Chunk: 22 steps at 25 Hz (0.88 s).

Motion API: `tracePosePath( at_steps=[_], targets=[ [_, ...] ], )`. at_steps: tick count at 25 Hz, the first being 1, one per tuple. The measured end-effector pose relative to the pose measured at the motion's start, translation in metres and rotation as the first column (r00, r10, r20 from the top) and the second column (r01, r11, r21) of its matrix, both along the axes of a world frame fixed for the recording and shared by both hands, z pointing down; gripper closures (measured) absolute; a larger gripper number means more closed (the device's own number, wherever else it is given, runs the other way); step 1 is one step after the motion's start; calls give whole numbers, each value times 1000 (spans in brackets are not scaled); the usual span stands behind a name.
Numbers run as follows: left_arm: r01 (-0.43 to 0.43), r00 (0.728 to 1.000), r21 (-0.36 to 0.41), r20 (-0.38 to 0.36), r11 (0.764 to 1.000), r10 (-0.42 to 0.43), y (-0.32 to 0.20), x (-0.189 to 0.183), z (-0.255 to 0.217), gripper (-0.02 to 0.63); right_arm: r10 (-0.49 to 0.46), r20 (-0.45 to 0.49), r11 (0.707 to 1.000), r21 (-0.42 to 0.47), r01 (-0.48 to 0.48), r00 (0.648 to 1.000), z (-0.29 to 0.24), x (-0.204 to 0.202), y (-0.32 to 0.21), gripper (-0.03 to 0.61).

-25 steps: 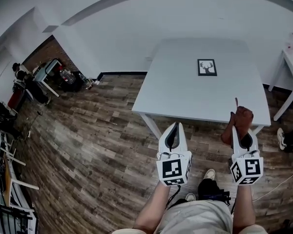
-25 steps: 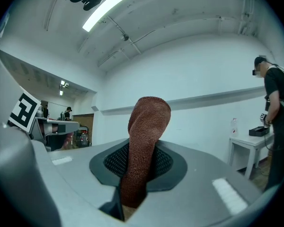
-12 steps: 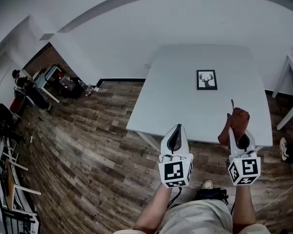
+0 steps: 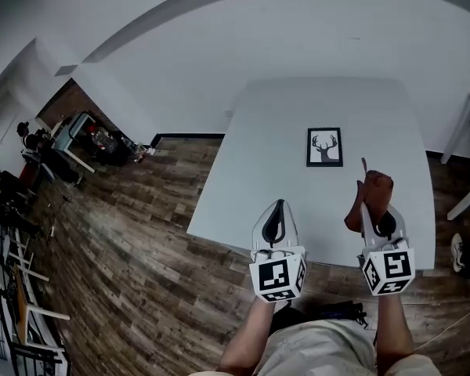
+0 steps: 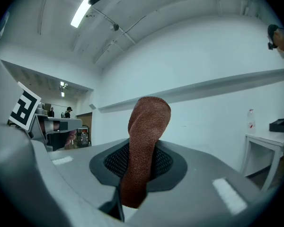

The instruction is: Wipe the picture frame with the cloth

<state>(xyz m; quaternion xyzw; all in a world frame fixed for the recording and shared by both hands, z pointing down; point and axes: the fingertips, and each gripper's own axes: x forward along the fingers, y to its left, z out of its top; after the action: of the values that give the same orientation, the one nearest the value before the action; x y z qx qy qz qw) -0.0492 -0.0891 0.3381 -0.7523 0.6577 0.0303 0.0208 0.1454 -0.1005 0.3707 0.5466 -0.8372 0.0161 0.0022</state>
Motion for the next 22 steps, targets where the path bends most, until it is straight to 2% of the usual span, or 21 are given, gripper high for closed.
tracePosePath(
  at_steps=[4,9,14,22],
  targets=[
    [-12,1000,-12,-2,1000,12,-36,1,7,613,14,0,1000,-25,-14,1000,11,0,-36,474],
    [-20,1000,-26,-9,999,20,-92,-16,20,613,40,-16,998,-58,-41,999,25,-15,-86,474],
    [-65,998,-66,-30,996,63,-140,-35,35,613,92,-48,989,-114,-97,995,41,-32,-127,474],
    [-119,992,-68,-37,991,117,-198,-56,44,613,133,-84,979,-143,-144,988,49,-60,-177,474]
  ],
)
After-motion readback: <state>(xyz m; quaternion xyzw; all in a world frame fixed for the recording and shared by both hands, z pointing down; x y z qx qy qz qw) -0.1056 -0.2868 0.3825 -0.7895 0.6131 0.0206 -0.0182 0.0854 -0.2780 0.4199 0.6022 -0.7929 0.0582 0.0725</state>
